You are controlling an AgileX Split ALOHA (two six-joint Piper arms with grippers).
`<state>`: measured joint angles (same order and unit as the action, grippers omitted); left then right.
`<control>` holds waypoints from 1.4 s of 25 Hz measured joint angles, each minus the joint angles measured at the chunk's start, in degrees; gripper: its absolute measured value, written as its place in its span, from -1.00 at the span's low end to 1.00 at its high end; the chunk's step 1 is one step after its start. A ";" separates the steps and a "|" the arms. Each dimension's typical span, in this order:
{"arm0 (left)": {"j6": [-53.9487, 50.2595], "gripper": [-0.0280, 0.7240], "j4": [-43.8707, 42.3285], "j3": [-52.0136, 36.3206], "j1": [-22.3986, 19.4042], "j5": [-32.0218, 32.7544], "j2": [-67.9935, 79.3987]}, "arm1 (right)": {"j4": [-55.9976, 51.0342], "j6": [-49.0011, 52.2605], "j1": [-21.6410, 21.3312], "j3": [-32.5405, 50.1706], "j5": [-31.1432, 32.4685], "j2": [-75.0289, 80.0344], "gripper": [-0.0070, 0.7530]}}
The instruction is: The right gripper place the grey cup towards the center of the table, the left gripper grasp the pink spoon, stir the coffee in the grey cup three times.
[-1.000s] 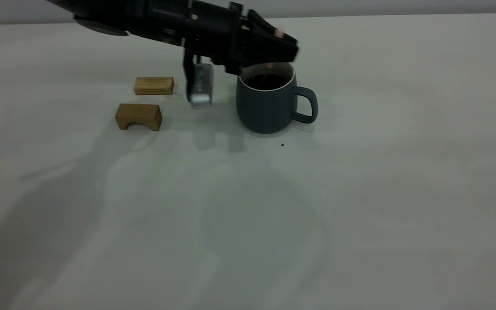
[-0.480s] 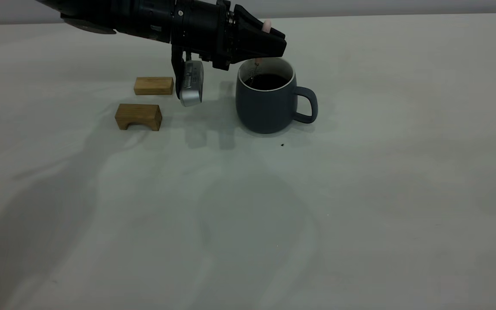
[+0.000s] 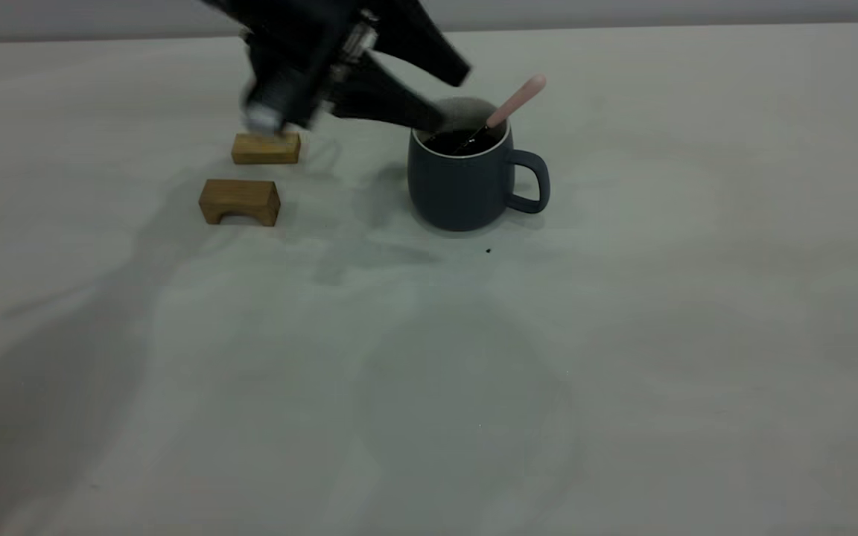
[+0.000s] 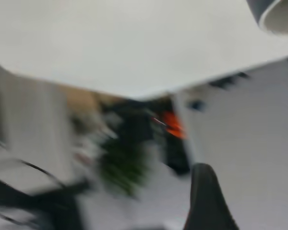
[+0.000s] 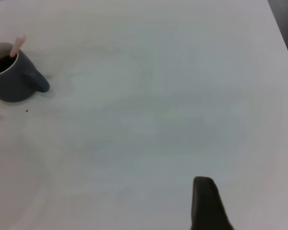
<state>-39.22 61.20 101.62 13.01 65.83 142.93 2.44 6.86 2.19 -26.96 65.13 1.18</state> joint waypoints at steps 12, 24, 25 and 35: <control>1.32 0.30 -49.84 -0.01 -0.07 1.09 -12.90 | 0.00 0.00 0.00 0.00 0.00 0.00 0.29; 18.83 0.27 -90.01 -0.87 2.70 1.09 -41.44 | 0.00 0.00 0.00 0.00 0.00 0.00 0.29; 20.37 0.27 -90.13 -1.85 2.97 1.09 -44.77 | 0.05 0.00 0.00 0.00 0.00 0.00 0.29; 22.44 0.27 -88.25 -27.44 2.97 1.09 -73.32 | 0.05 0.00 0.00 0.00 0.00 0.00 0.29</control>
<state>-16.77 -27.06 74.18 15.98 66.92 69.61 2.49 6.86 2.19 -26.96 65.13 1.18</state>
